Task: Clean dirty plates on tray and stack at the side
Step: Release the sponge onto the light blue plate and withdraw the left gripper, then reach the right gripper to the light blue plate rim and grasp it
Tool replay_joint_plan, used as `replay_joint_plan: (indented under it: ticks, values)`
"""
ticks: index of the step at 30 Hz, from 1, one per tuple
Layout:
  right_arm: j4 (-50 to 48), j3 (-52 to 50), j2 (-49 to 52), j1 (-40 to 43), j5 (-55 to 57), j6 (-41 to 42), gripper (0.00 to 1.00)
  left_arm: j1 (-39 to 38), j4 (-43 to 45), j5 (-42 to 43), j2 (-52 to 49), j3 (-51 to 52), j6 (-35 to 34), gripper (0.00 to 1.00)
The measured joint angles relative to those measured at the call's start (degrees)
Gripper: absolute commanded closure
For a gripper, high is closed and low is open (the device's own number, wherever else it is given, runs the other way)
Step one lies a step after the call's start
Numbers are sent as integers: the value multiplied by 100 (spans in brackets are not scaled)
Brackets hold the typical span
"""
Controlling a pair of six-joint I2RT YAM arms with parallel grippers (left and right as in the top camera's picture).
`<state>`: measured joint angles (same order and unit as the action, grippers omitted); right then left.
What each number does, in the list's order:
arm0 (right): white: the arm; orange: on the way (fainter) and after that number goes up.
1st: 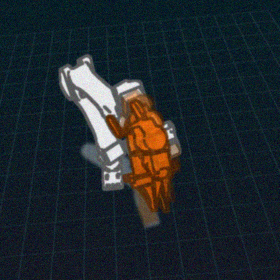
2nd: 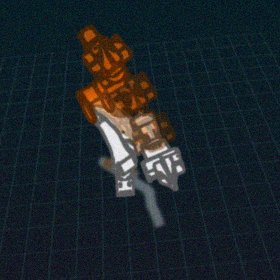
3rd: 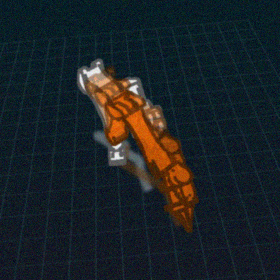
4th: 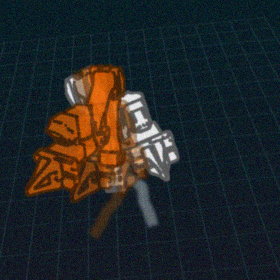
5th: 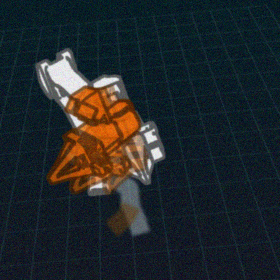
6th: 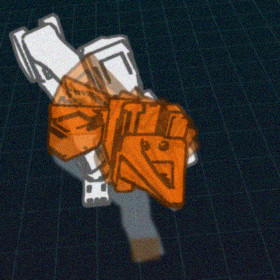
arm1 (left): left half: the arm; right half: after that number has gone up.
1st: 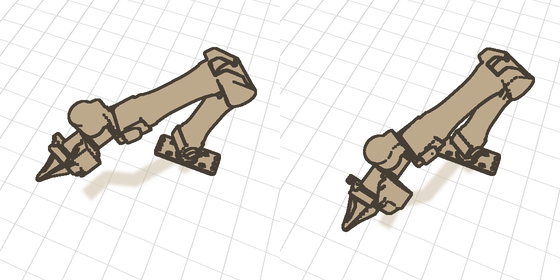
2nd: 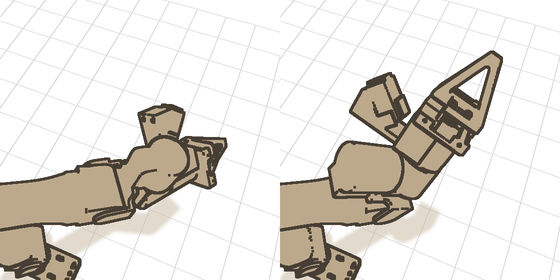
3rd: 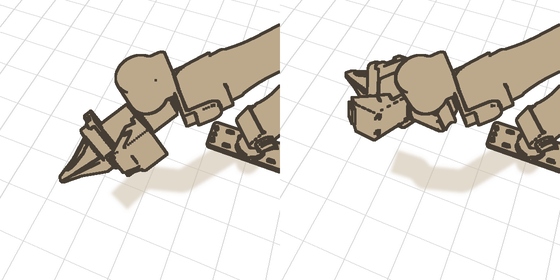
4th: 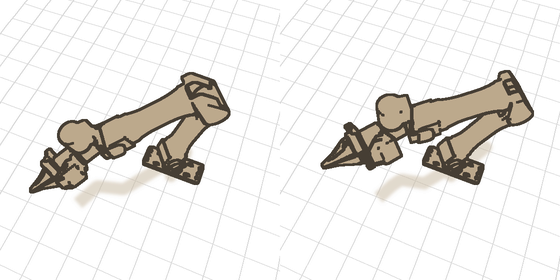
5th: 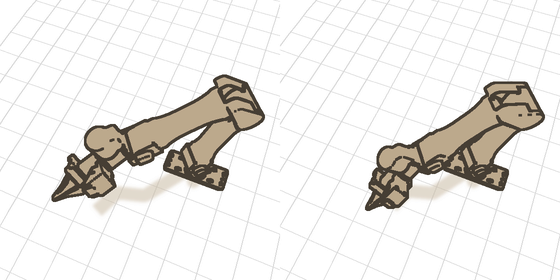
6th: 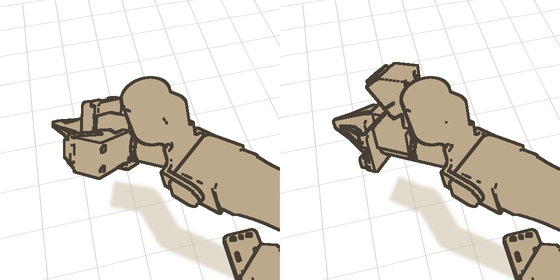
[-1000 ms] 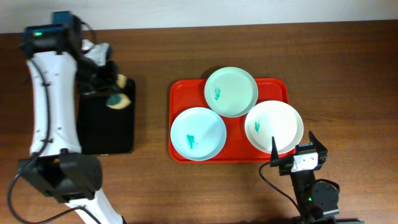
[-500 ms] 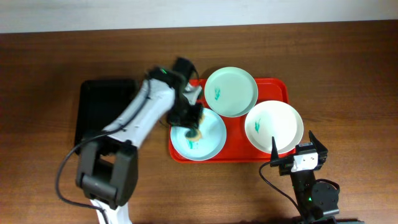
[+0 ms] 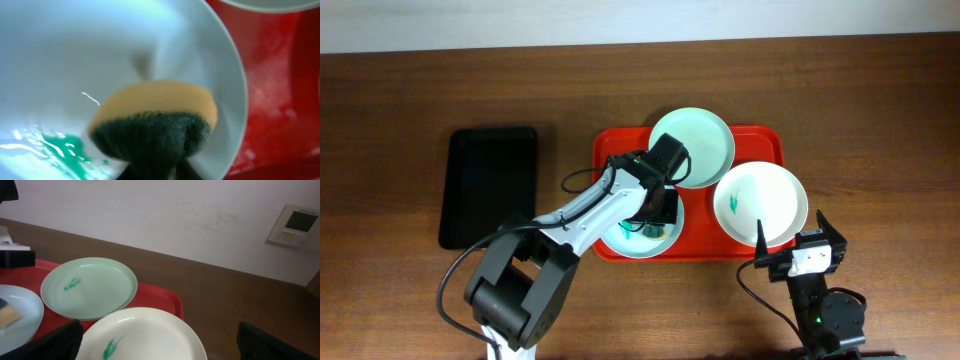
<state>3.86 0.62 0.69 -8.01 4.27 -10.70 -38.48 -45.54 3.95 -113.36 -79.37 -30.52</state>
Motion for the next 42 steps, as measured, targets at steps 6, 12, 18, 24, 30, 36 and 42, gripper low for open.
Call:
replay_joint_plan:
  ticks: [6, 12, 18, 24, 30, 36, 42]
  values:
    - [2, 0, 0, 0, 2, -2, 2, 9, -144, -170, 0, -85, -70, 1]
    - [0, 0, 0, 0, 2, -2, 2, 240, -1169, -127, 195, -1099, -61, 1]
    - [0, 0, 0, 0, 0, 2, 2, 1167, -2398, -772, 1397, -1875, -61, 1]
    - [0, 0, 0, 0, 0, 0, 1, 1985, -3447, -1294, 2118, -1954, -61, 1]
    - [-179, 0, 0, 0, -330, 201, 2, 2463, -3683, -1462, 2090, -1947, -61, 1]
    - [-361, 0, 2, 0, -2776, 1353, 2, 2608, -3644, -1499, 2087, -1945, -61, 1]
    - [-2116, 0, 15, 0, -4621, 2778, 2, 2608, -3639, -1495, 2087, -1939, -61, 1]
